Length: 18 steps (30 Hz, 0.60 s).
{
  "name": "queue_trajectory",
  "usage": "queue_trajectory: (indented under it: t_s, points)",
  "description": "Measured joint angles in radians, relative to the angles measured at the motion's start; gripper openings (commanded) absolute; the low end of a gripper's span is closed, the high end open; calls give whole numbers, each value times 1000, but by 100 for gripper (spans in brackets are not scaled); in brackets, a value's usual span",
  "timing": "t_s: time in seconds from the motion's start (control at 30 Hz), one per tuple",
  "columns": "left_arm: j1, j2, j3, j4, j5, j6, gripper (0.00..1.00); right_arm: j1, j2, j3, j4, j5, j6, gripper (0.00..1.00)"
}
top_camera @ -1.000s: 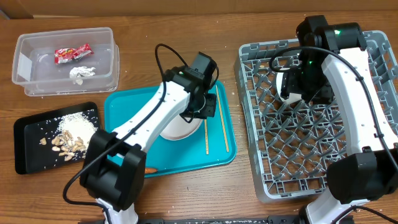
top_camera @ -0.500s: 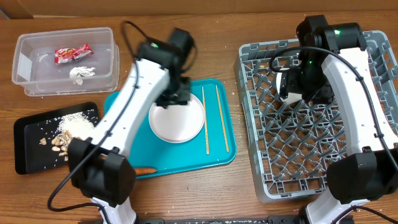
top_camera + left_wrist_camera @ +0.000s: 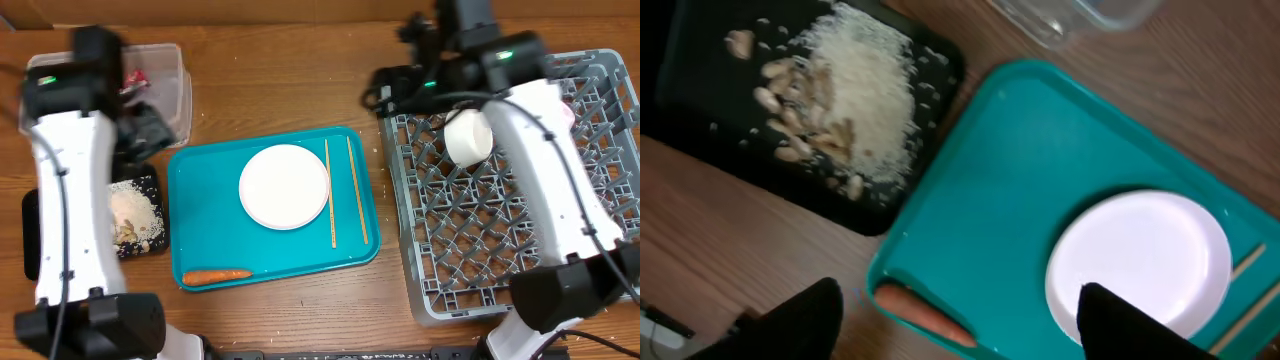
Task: Sort waste into correct bins and load items into the dishwasher
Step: 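Reach the right gripper to the pink plate rim and grasp it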
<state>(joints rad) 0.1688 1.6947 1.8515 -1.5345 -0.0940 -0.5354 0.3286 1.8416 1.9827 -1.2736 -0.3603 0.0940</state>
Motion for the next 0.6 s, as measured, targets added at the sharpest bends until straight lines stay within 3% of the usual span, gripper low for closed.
queue_trajectory:
  t_s: [0.23,0.6]
  points:
    - [116,-6,3,5,7,-10,93,214,141,0,49,71,84,73]
    - [114,-6,3,32,11,-9,95,289,418,0,45,135,243,59]
